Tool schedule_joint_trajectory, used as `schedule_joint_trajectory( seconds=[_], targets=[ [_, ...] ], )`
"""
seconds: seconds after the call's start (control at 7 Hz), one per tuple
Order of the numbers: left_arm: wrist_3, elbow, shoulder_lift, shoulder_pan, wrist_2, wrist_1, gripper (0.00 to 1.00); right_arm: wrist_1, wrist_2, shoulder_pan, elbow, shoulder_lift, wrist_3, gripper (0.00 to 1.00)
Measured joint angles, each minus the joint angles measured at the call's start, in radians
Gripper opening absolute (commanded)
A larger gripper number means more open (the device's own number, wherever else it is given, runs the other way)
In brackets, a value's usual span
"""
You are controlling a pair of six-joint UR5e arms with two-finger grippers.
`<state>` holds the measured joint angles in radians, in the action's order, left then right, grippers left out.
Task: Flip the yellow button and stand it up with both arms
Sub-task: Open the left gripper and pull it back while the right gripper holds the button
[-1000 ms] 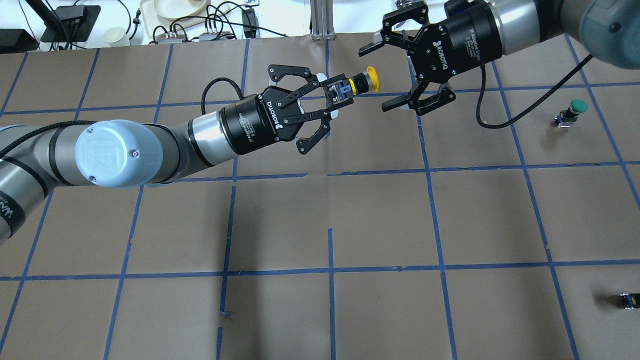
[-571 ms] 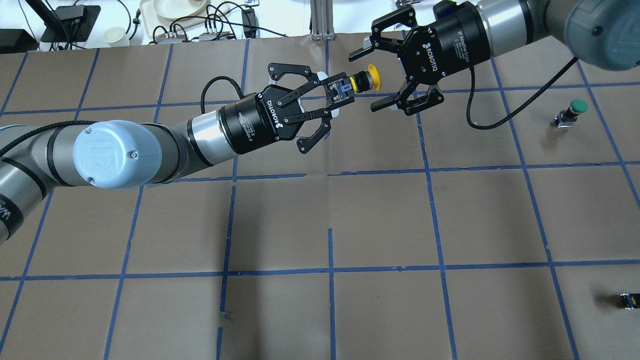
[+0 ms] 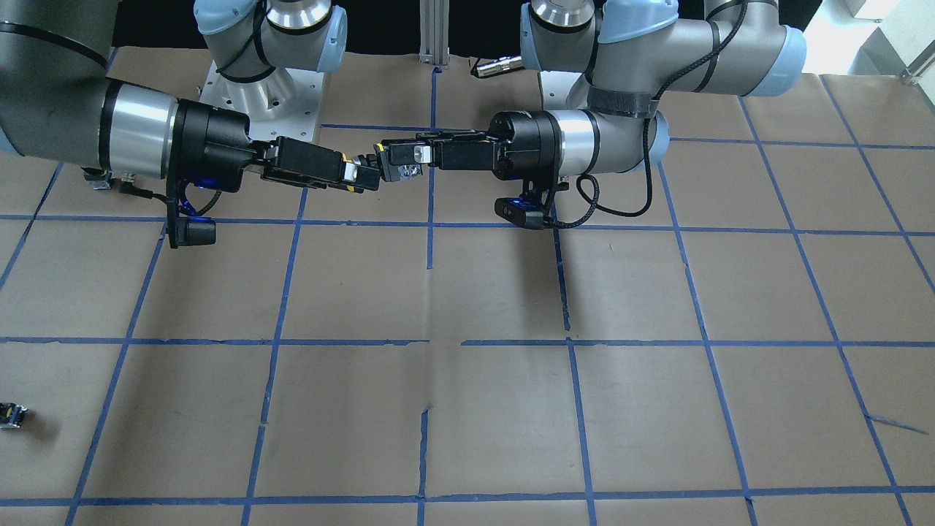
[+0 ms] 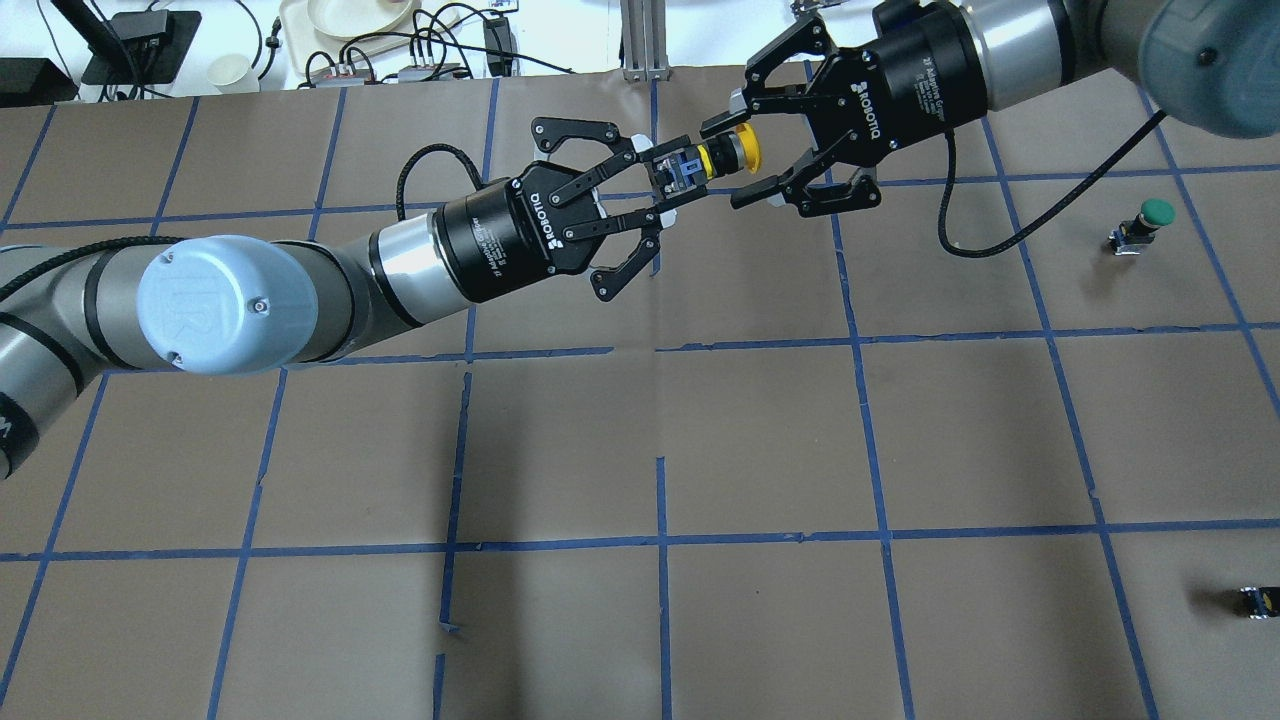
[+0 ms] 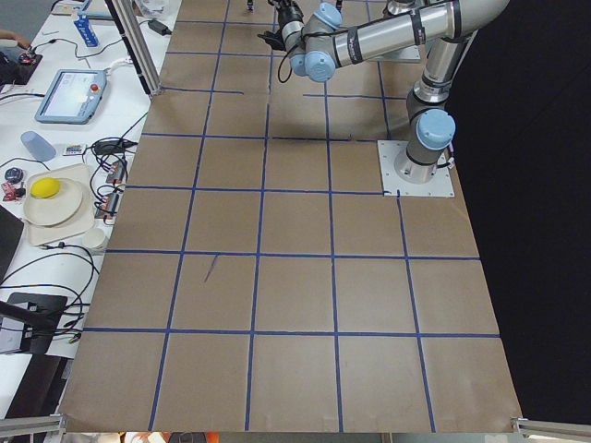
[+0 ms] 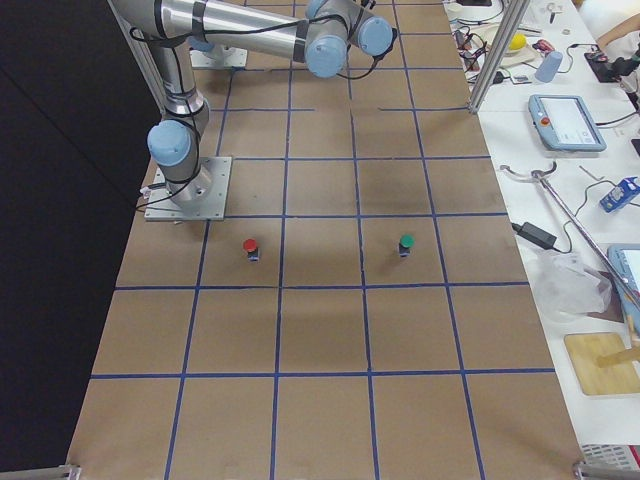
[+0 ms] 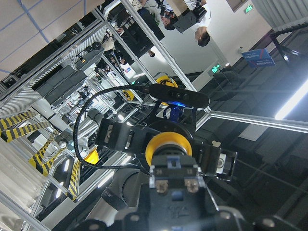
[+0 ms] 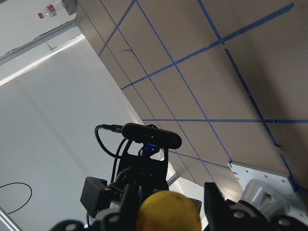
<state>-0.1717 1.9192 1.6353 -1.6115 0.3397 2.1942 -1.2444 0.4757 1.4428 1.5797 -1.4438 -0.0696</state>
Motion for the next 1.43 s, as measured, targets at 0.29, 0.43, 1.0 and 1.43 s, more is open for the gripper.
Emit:
schedule_joint_trajectory(
  seconds=[0.29,0.43,1.0,1.43],
  targets=[
    [0.001,-0.002,-0.002,0.003,-0.002,-0.001,0.48,0.002,-0.009,-0.001,0.0,-0.002,0.002,0.2],
    [0.004,-0.003,-0.002,0.005,-0.002,-0.001,0.6,0.002,-0.027,0.0,0.0,-0.002,0.002,0.19],
    [0.09,-0.01,-0.02,0.011,-0.009,-0.002,0.87,0.0,-0.049,-0.002,-0.002,-0.002,0.0,0.19],
    [0.097,-0.059,-0.05,0.038,-0.142,-0.003,0.82,-0.013,-0.029,-0.068,-0.001,0.001,0.007,0.18]
  ],
)
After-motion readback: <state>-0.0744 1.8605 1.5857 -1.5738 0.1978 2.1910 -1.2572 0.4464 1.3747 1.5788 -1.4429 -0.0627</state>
